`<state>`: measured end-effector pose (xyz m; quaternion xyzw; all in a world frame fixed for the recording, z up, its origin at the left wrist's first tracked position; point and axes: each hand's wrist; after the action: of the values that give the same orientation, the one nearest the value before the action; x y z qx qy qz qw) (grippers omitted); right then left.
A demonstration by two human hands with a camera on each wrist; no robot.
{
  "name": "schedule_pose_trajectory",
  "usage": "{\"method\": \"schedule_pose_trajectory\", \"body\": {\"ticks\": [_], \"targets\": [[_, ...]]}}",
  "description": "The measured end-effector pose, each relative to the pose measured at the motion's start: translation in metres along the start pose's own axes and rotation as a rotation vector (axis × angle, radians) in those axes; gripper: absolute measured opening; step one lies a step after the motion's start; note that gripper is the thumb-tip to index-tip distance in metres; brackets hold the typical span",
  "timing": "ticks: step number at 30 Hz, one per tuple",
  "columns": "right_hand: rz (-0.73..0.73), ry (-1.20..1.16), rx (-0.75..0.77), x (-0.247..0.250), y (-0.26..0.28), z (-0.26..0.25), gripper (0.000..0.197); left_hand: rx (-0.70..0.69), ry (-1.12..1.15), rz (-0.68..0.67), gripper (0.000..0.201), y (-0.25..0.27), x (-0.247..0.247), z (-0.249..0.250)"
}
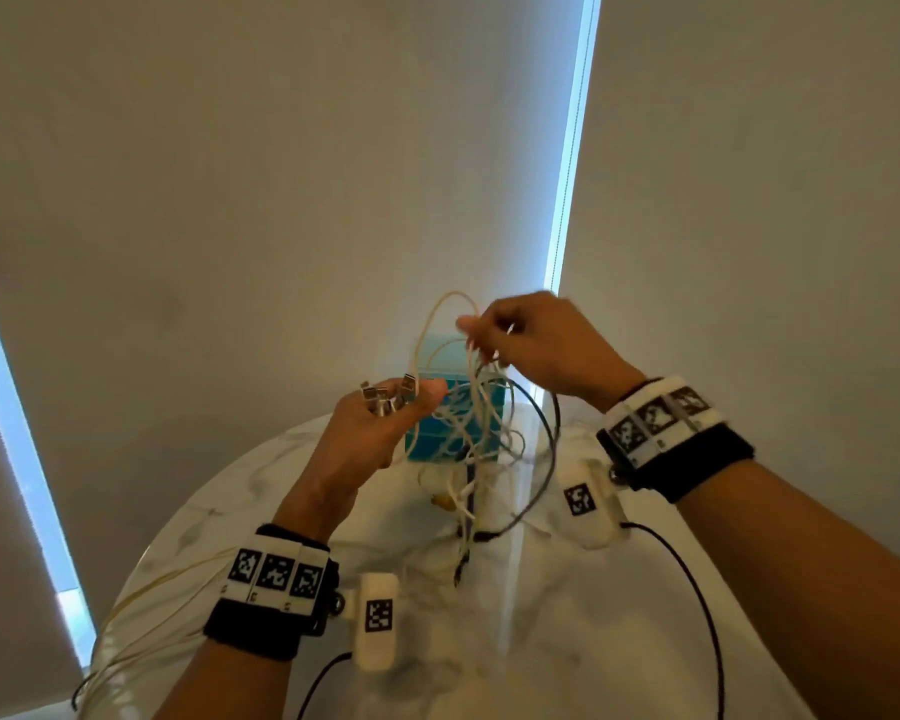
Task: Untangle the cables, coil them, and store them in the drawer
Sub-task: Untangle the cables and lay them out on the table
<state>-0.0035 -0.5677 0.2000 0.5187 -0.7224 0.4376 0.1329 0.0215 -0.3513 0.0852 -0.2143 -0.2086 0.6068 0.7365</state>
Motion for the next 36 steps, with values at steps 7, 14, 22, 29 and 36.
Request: {"method": "schedule_pose_trajectory", "body": {"ticks": [7,14,22,29,36], "targets": [[-0.072,-0.187,-0.020,-0.008,0.002,-0.013,0.038,-0.015,0.009,-0.007,0.024,0.000,-0.013,0.016],[-0.115,-0.295,-0.087,-0.026,0.015,-0.004,0.042,-0.024,0.003,0.025,0.024,0.004,-0.021,0.005],[-0.590,0.678,-0.328,-0.069,0.053,0.088,0.034,-0.083,0.193,0.320,0.033,-0.006,0.002,-0.006],[-0.516,-0.119,-0.325,-0.023,0.054,0.034,0.053,0.007,0.143,0.236,0.025,-0.005,-0.011,-0.013],[-0.059,0.095,-0.356,-0.096,0.044,0.062,0.072,-0.041,0.177,0.389,0.019,-0.006,-0.002,-0.012]]}}
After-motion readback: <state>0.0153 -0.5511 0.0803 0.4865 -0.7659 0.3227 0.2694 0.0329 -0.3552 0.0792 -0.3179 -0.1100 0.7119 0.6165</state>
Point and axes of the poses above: each hand's wrist, its own y-axis away from the middle knuckle, its own x-axis out of the back of the hand, z = x × y, and after that the axes turned 11 degrees about -x, right-handed
